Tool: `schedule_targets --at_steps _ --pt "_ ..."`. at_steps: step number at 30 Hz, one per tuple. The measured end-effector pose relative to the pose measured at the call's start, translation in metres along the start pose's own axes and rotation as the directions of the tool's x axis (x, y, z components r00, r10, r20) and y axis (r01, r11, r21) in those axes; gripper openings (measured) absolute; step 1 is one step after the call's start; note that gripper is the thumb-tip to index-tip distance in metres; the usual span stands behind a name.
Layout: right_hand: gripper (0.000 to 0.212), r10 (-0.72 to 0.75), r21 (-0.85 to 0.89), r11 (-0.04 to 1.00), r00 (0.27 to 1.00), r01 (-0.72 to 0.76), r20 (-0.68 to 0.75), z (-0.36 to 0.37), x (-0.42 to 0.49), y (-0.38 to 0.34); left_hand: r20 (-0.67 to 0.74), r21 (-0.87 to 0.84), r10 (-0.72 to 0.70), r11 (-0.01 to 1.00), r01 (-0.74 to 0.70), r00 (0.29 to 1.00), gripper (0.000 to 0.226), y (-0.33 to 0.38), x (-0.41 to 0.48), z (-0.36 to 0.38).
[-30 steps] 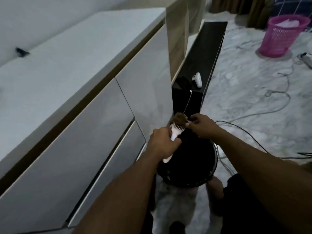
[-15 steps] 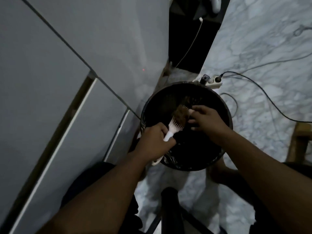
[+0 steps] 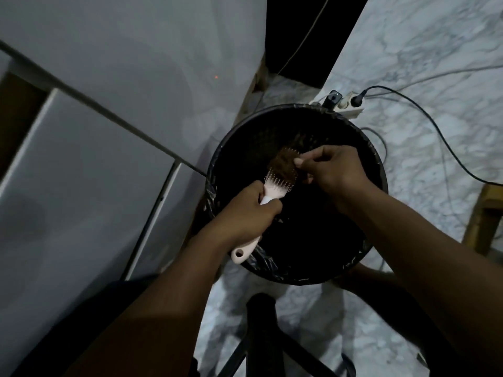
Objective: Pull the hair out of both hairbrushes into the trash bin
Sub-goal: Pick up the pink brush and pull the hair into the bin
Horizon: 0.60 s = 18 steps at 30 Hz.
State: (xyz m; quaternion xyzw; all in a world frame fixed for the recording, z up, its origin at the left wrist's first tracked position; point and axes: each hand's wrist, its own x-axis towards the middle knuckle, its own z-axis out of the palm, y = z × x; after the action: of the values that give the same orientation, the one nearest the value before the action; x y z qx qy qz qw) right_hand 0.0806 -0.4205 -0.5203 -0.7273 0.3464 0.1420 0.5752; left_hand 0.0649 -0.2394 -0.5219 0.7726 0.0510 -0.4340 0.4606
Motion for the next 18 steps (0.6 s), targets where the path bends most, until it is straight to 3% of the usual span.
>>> schedule_targets --at_steps 1,5,9,12,14,18 --pt "0.008 -0.003 0.007 1.0 1.0 0.003 -0.002 0.0 0.002 -0.002 -0.014 -0.002 -0.007 1.0 0.007 1.0 0.014 0.0 0.003 0.003" --pt "0.005 -0.066 -0.046 0.997 0.998 0.066 0.016 0.001 0.004 -0.011 -0.03 0.024 -0.035 0.999 0.036 0.999 0.037 0.003 0.01 0.008" --pt "0.006 -0.113 -0.059 0.992 0.994 0.113 0.01 -0.007 0.006 -0.019 -0.033 0.062 0.001 0.998 0.001 0.999 0.03 0.01 0.013 0.007" --pt "0.043 -0.182 -0.112 0.975 0.98 0.19 0.079 -0.01 0.006 -0.013 -0.042 0.06 0.043 0.997 -0.04 0.998 0.035 0.014 0.013 0.009" --pt "0.052 -0.22 -0.187 0.954 0.97 0.235 0.102 -0.008 0.004 -0.008 -0.02 0.059 0.057 0.997 -0.056 0.998 0.037 0.015 0.013 0.012" --pt "0.015 -0.247 -0.195 0.951 0.969 0.239 -0.016 -0.008 0.009 -0.002 -0.002 0.078 0.048 0.996 -0.047 0.999 0.034 0.015 0.011 0.016"
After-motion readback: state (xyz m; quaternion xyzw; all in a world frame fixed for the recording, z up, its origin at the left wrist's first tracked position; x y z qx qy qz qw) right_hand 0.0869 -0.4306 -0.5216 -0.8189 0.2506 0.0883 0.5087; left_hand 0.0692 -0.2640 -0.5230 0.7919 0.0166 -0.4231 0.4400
